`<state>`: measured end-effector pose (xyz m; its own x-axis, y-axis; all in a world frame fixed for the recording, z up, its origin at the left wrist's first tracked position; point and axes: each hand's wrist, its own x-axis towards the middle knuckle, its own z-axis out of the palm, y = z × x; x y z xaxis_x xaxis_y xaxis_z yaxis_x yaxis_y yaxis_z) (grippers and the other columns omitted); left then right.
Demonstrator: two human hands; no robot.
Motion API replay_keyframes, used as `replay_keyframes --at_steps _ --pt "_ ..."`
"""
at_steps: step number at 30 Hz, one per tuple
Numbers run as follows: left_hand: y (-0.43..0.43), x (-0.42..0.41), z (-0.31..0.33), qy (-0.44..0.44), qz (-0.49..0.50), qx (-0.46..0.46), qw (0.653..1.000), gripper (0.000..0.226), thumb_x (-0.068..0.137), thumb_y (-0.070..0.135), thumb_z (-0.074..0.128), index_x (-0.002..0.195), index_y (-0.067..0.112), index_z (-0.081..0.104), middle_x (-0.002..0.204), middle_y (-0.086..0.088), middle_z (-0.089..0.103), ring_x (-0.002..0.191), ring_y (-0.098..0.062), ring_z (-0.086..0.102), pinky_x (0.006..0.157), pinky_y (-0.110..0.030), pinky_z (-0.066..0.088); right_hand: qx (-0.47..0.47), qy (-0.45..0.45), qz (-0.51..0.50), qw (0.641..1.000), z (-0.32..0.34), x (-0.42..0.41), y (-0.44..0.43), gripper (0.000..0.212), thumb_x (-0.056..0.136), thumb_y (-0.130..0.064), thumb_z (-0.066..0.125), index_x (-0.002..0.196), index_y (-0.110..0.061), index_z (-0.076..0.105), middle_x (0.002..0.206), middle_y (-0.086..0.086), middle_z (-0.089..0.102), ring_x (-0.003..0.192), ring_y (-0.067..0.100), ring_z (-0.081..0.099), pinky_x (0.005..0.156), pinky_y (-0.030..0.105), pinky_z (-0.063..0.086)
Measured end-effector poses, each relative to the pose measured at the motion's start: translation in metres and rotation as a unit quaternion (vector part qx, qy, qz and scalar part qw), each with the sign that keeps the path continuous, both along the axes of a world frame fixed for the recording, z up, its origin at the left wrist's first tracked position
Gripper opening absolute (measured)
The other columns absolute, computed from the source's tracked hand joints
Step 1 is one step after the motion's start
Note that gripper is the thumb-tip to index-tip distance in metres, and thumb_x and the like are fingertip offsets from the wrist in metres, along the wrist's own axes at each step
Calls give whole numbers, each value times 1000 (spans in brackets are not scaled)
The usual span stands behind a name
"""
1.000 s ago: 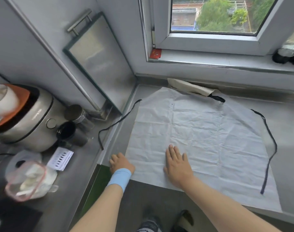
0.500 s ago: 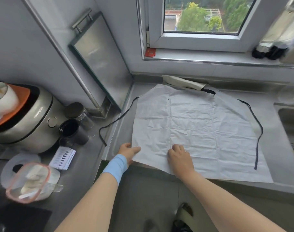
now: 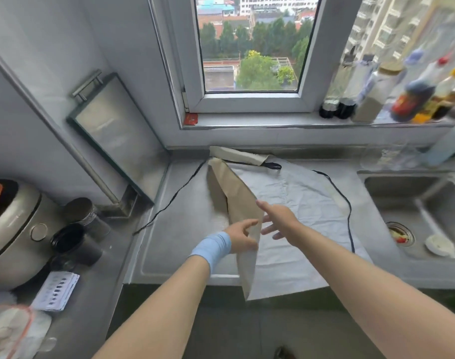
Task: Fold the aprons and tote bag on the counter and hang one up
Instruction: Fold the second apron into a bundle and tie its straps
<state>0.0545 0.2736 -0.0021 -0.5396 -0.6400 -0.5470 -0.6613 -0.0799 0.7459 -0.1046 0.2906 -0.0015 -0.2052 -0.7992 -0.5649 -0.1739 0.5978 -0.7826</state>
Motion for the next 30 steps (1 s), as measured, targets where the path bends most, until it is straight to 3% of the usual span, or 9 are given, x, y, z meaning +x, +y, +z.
replay_keyframes --at_steps 3,6,8,10,13,16,19,22,30 --pt "12 -45 -8 -33 -82 -25 996 63 87 17 62 144 33 40 80 2 51 67 -12 49 61 -18 42 4 122 30 992 -6 -29 5 23 75 -36 68 82 -15 67 67 2 66 54 19 64 51 26 43" --pt "15 -77 -20 -40 -74 55 995 51 87 38 62 137 36 49 82 4 60 70 -13 57 72 -25 43 30 248 46 967 -29 -68 10 13 73 -19 54 62 -14 58 61 4 61 56 24 58 50 27 42" --pt "13 -87 -27 -57 -35 74 995 46 89 43 56 133 28 55 99 1 66 90 -20 64 81 -27 45 60 334 76 938 -46 -89 14 10 80 -17 52 80 -17 62 84 6 67 80 28 64 61 29 42" --pt "3 -92 -40 -123 -15 -19 992 44 89 38 56 132 28 57 120 3 63 113 -20 59 94 -27 43 63 415 141 897 -66 -105 19 36 83 -13 51 119 -18 52 116 7 60 107 29 58 74 33 43" --pt "-14 -92 -60 -247 -38 -149 957 49 91 33 51 140 32 46 148 3 38 137 -22 34 109 -37 35 -49 497 281 820 -87 -116 25 74 82 -5 51 149 -24 25 155 10 25 140 29 29 101 40 37" --pt "-22 -94 -76 -313 -77 -148 935 65 90 32 51 150 30 25 161 0 9 147 -22 10 115 -43 26 -98 468 422 770 -101 -124 19 80 85 -3 48 155 -28 15 165 4 -7 152 22 -1 114 43 23" --pt "-22 -91 -84 -343 -130 -115 923 70 88 36 56 150 30 24 160 -1 4 147 -24 7 116 -45 25 -55 429 474 767 -111 -125 15 64 89 -11 47 149 -26 29 161 4 16 148 23 18 109 44 30" --pt "-31 -88 -83 -329 -122 -106 931 58 89 34 55 144 29 37 156 1 20 143 -25 24 113 -41 30 -84 484 450 746 -112 -123 -3 33 92 -18 43 123 -25 52 127 2 53 120 26 52 93 39 38" --pt "-97 -78 -61 -244 5 -144 959 44 91 24 50 135 31 51 140 8 51 121 -17 54 104 -33 42 -108 424 356 826 -82 -96 -86 53 96 -20 41 148 -26 30 122 8 63 107 33 60 81 37 48"
